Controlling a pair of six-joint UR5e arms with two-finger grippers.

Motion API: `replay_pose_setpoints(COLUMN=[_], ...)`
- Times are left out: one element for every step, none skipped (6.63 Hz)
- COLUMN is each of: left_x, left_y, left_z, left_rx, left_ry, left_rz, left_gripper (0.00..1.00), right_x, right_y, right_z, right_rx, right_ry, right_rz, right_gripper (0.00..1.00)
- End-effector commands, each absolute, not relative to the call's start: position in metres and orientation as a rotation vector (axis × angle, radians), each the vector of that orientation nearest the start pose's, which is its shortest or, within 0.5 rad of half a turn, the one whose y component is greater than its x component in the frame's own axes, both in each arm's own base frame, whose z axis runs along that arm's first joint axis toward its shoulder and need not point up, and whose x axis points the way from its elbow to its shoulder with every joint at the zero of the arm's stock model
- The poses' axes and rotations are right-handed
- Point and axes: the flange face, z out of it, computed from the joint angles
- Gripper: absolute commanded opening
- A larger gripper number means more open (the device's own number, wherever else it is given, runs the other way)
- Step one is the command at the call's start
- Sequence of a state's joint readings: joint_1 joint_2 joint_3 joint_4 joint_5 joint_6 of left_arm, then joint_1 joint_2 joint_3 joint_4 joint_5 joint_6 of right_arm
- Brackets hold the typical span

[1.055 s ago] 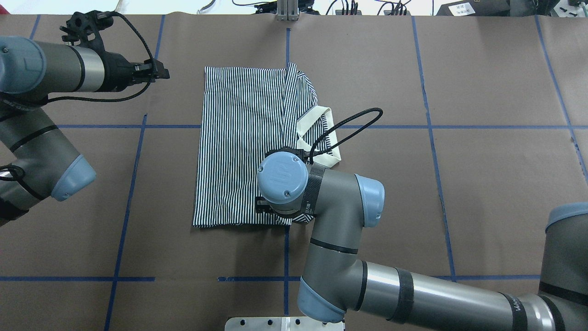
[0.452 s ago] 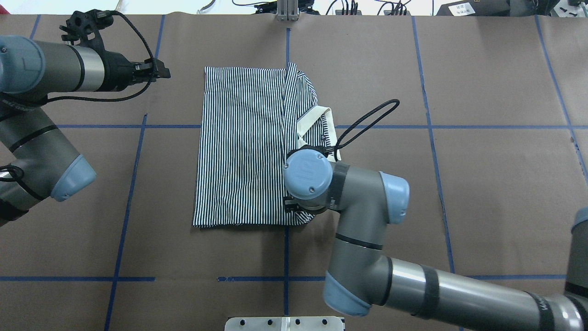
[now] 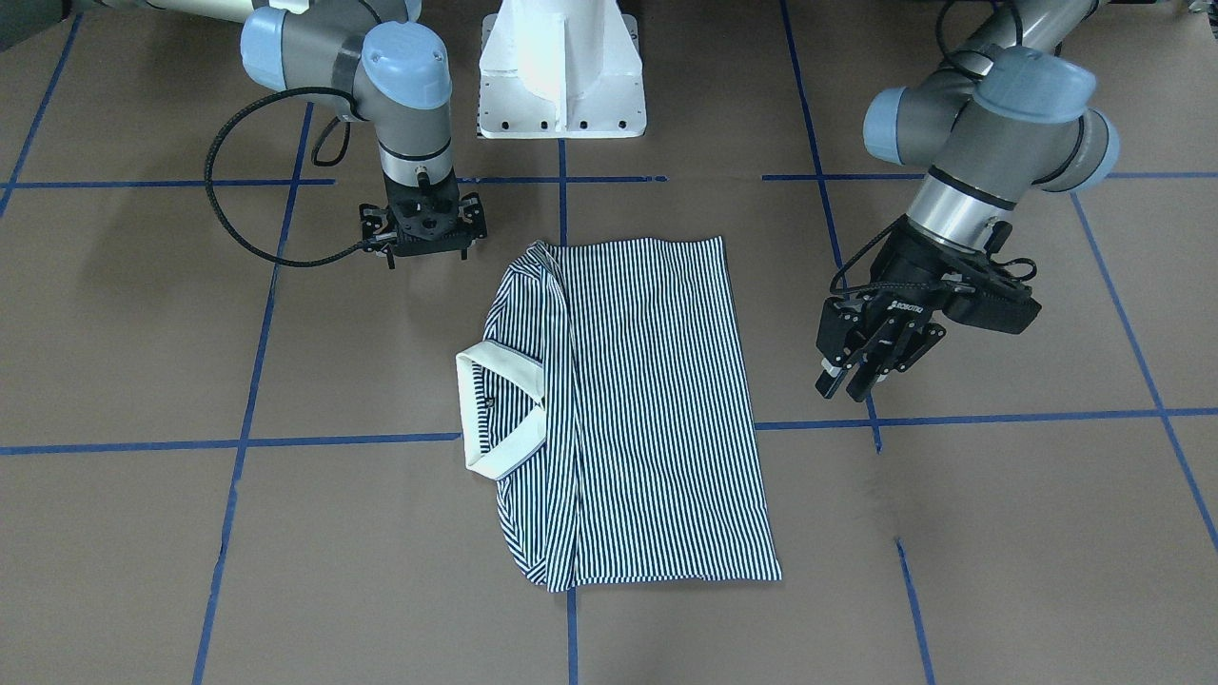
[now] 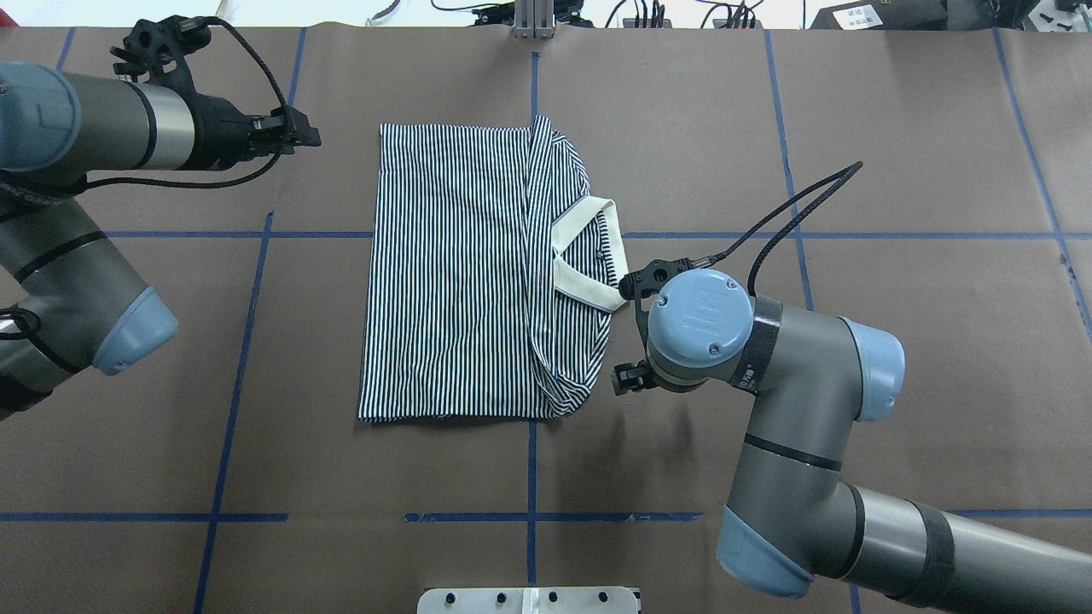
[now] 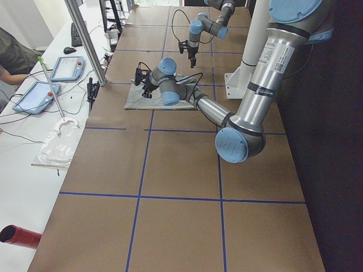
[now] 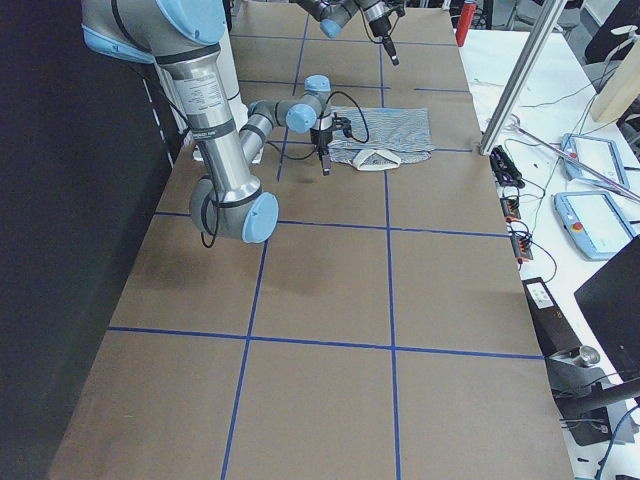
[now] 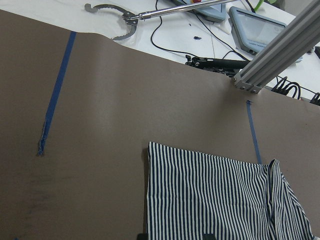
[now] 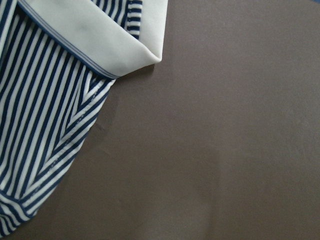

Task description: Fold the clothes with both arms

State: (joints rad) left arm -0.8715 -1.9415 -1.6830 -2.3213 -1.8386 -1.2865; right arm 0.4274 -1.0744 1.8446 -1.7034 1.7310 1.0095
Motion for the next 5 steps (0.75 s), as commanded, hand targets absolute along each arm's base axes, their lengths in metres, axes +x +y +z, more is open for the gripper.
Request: replay_pose_setpoints(left_x=[0.32, 0.32, 0.32, 0.32, 0.32], left_y=[-0.546, -0.546, -0.546, -0.546, -0.546], left_z=[0.312, 0.312, 0.313, 0.313, 0.313], left_rx=[0.472, 0.472, 0.471, 0.471, 0.471], left_ry=[1.163, 1.163, 1.162, 1.162, 1.162], left_rz=[-0.348, -0.348, -0.348, -0.348, -0.348], left_gripper=[0.47, 0.47, 0.47, 0.47, 0.47], right_x=[-0.545, -0.564, -0.575, -0.582, -0.593], right_y=[-0.38, -0.386, -0.373, -0.363, -0.353], right_z=[0.238, 0.217, 0.21, 0.205, 0.208], right_rx=[0.182, 0.174, 0.156, 0.153, 0.16], right_ry=[-0.68, -0.695, -0.708, -0.734, -0.781], right_rz=[-0.14, -0.116, -0.102, -0.101, -0.111], right_gripper=[1.0, 1.0, 0.9, 0.86, 0.85])
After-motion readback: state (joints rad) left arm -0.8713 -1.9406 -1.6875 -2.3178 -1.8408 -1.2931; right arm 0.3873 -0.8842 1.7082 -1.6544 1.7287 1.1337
